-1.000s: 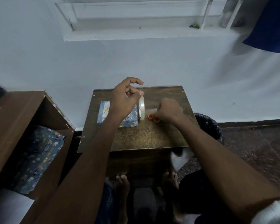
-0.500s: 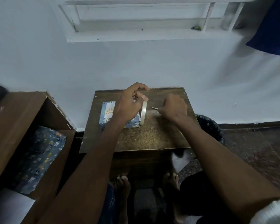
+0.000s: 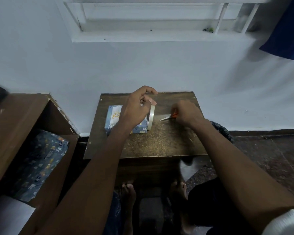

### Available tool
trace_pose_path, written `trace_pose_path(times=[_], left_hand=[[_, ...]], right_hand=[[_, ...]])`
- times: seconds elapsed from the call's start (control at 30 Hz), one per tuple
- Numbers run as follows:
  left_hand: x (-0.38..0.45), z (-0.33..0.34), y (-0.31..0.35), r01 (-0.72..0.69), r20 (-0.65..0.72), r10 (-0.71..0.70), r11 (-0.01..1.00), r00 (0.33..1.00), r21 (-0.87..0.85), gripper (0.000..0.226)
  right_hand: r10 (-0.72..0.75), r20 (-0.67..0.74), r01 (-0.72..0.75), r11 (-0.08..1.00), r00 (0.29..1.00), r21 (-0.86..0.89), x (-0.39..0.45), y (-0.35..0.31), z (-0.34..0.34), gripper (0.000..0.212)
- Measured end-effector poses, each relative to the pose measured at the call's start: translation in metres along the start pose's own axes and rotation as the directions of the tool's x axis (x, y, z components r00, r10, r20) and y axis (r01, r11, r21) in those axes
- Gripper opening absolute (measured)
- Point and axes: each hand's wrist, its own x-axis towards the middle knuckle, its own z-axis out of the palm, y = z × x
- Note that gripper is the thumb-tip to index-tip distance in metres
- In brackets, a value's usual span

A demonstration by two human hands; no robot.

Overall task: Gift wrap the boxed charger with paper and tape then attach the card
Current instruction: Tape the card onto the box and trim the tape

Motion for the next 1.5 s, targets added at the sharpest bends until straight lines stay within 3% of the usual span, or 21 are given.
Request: trace_pose_path(times=[0.1,0.3,0.47,0.63,0.8,1.07,1.23,1.4,1.5], left_hand=[[0.000,0.001,0.001,-0.003,0.003,0.003,1.000,1.000,-0.022,0.041],[0.002,-0.002,0.000,0.007,-0.002,-0.007,0.999,1.000,-0.036,0.041],[0.003,-0.002,-0.001,0.007,-0.007,-0.008,0.999,1.000,-0.040,0.041],[0.004,-0.001,-0.002,0.018,0.002,-0.018,0.999,1.000,-0.027,0.040],[0.005,0.000,-0.003,0.018,-0.006,-0.018,0.999,1.000,-0.029,0.041],[0.006,-0.001,-0.006,0.028,-0.014,-0.028,0.999,0.999,-0.047,0.041],[0.005,-0.003,-0.003,0.013,-0.008,-0.013,0.999,1.000,-0.038,0.041],[0.006,-0.005,-0.004,0.000,0.014,0.000,1.000,1.000,-0.002,0.047],[0.007,-0.006,-0.007,0.009,0.037,-0.010,0.999,0.999,0.034,0.060]], right_hand=[[-0.020,-0.046,0.019,1.000,0.999,-0.023,0.001,0.000,0.001,0.023],[-0.029,-0.001,0.029,0.999,1.000,0.016,0.003,0.009,-0.006,0.015],[-0.018,-0.045,0.015,0.999,0.999,-0.050,0.000,0.007,-0.002,0.024],[0.012,0.008,-0.012,1.000,1.000,-0.012,0.001,0.011,-0.005,0.022],[-0.025,-0.122,0.008,0.990,0.992,-0.143,-0.003,0.010,-0.001,0.033],[-0.059,-0.072,0.041,0.972,0.996,-0.231,-0.003,0.002,0.007,0.030],[-0.048,-0.108,0.055,0.997,0.993,0.061,0.009,0.008,0.001,0.028],[-0.064,-0.132,0.110,0.919,0.989,0.378,0.002,0.015,-0.020,0.021],[-0.135,-0.102,0.166,0.886,0.986,0.433,-0.006,0.015,-0.027,0.025]])
